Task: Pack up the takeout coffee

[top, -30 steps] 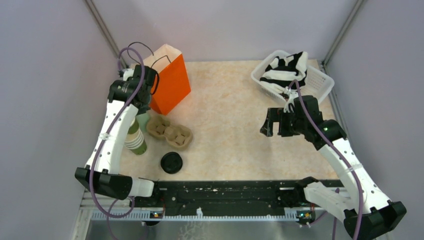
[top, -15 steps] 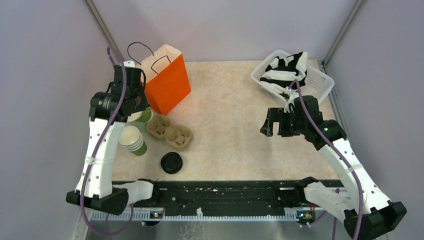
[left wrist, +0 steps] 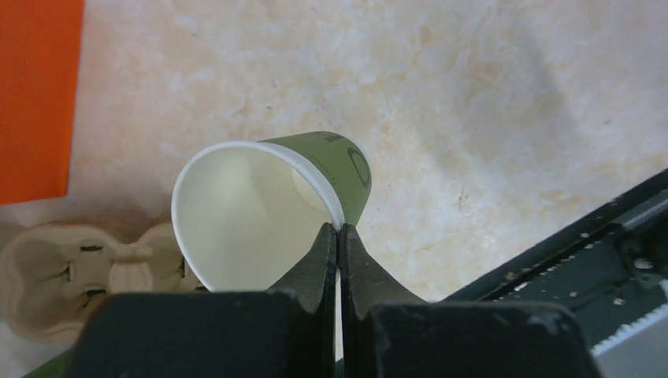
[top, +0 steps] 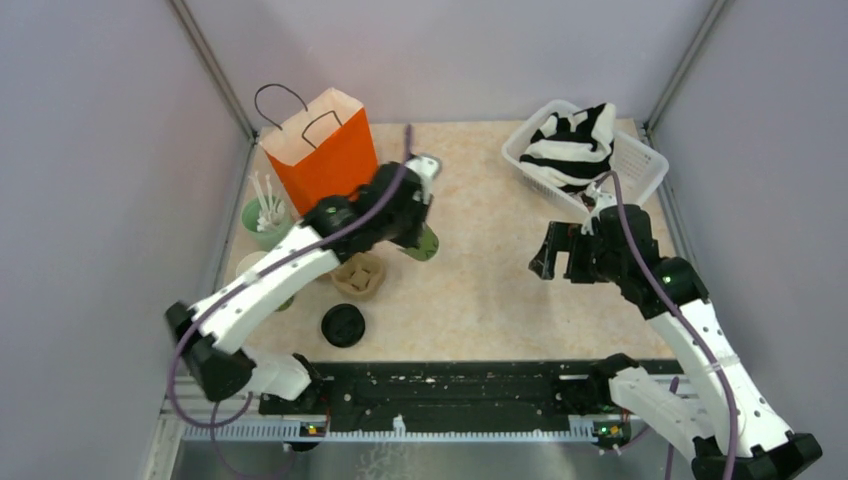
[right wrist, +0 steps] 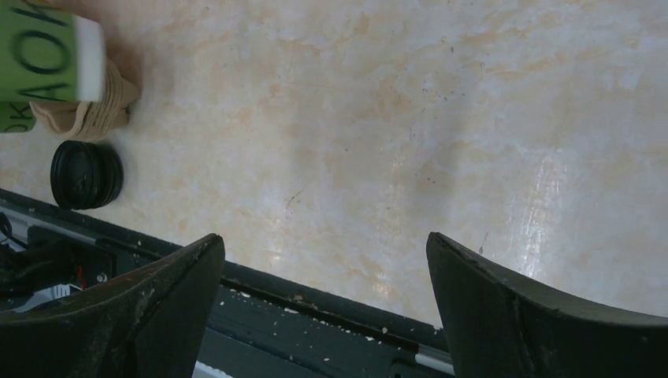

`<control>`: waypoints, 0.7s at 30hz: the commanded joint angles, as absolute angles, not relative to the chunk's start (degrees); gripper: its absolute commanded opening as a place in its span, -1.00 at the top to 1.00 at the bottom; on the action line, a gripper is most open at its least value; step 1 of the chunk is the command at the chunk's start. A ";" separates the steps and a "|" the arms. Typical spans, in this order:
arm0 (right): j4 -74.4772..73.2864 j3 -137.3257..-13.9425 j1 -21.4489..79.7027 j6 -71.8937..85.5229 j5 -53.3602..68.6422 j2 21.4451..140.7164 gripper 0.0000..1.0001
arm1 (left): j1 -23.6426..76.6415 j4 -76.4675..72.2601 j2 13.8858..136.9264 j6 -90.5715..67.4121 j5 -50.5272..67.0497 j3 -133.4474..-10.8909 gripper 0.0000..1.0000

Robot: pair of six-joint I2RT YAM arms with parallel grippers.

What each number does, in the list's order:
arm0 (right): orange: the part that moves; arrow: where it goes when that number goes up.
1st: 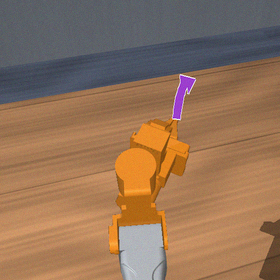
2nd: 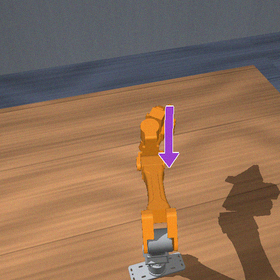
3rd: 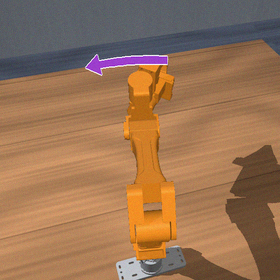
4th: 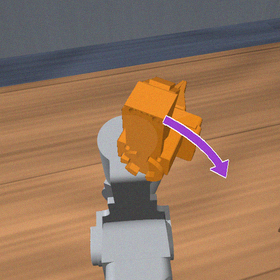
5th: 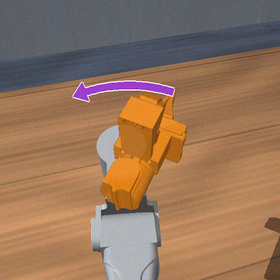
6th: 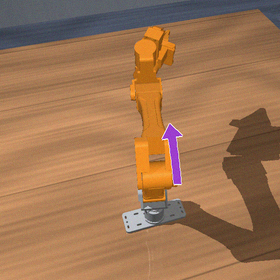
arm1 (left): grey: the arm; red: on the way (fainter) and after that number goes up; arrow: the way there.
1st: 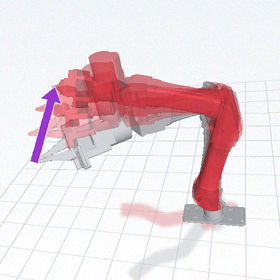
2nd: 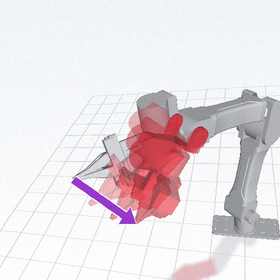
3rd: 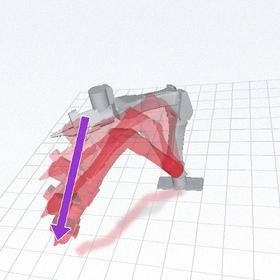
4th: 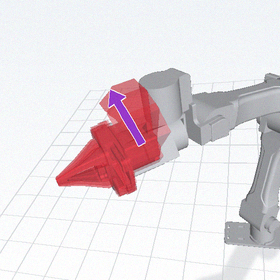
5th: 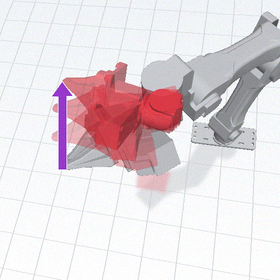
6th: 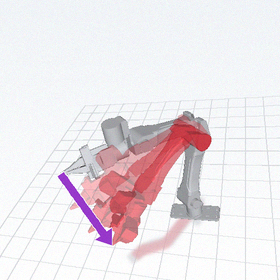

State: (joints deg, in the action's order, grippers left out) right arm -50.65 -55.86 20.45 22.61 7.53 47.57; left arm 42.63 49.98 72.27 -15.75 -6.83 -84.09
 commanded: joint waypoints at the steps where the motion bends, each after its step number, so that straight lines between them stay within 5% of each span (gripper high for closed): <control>1: -54.42 -58.33 20.21 25.18 2.70 43.52 -0.97 | 48.93 44.68 83.48 -14.03 -17.98 -84.96 1.00; 11: -64.15 -64.35 20.21 28.28 -6.20 37.33 -0.97 | 59.82 45.59 108.08 -14.32 -20.67 -100.80 1.00; 21: -68.96 -66.91 20.21 29.53 -8.95 33.24 -0.97 | 65.36 49.70 117.82 -13.89 -20.18 -108.96 1.00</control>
